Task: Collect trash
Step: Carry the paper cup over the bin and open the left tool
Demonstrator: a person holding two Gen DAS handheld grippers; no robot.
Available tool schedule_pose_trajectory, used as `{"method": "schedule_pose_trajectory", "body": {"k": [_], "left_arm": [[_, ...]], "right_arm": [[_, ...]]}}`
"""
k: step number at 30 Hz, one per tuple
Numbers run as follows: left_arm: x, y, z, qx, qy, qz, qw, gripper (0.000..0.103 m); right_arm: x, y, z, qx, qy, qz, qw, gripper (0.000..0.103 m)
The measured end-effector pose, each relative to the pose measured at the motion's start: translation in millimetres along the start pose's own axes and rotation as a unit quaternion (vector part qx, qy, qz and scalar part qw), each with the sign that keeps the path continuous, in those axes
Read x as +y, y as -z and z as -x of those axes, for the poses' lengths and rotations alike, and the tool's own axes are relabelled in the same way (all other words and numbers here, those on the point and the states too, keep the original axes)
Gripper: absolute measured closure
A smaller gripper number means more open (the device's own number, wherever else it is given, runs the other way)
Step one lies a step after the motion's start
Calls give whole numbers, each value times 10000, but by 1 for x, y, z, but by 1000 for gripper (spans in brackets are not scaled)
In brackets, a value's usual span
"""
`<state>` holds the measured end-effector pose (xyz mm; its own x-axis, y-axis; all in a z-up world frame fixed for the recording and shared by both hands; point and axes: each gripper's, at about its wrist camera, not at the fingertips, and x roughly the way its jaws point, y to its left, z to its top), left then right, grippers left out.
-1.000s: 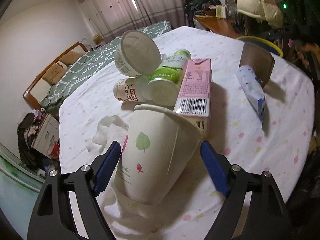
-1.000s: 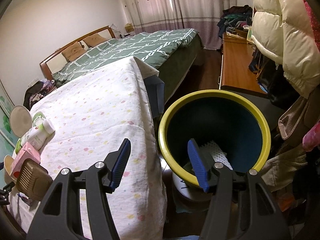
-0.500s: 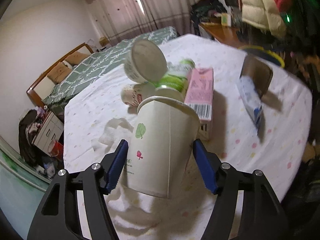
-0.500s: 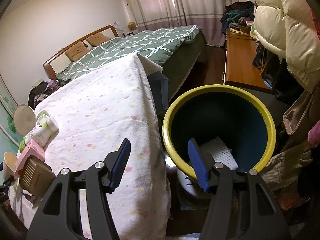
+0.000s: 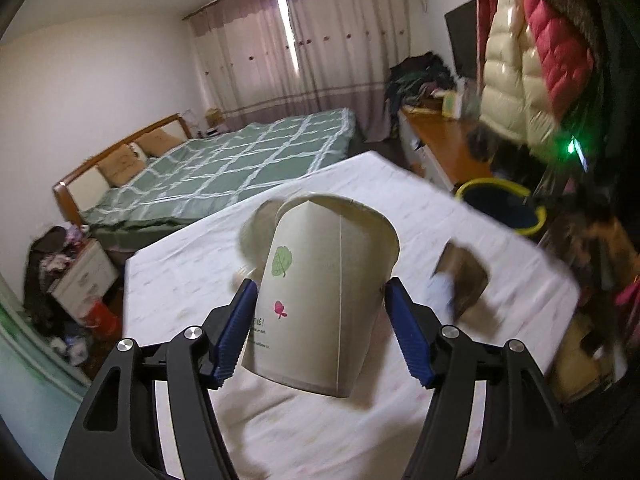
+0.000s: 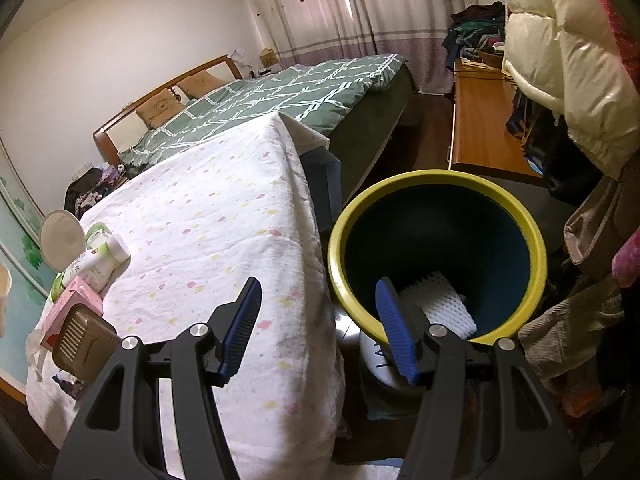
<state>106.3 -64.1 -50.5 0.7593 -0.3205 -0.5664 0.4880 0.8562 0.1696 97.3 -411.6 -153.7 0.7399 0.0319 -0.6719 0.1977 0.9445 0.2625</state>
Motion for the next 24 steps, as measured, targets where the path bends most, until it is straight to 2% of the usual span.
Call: {"method": "schedule_pose_trajectory", "body": {"k": [6,15,17,24], "left_arm": [[-31,-40,-30,-31,565,152,9983,37],[-127,-110,-77,-46,1549,129,9878,37],[-156,-125,-97,80,1730,95,9848,37],[-243,-151,-190,684,1906,177,9791,37]], "right_arm": [[-25,4,23,-160,194,-175,9995,46],[-66,13,44,-273,744,-413,9960,46],[-73,15,46,-285,784,-471,9954,46],[-95,28,53,-260,929,-615,9934,46]]}}
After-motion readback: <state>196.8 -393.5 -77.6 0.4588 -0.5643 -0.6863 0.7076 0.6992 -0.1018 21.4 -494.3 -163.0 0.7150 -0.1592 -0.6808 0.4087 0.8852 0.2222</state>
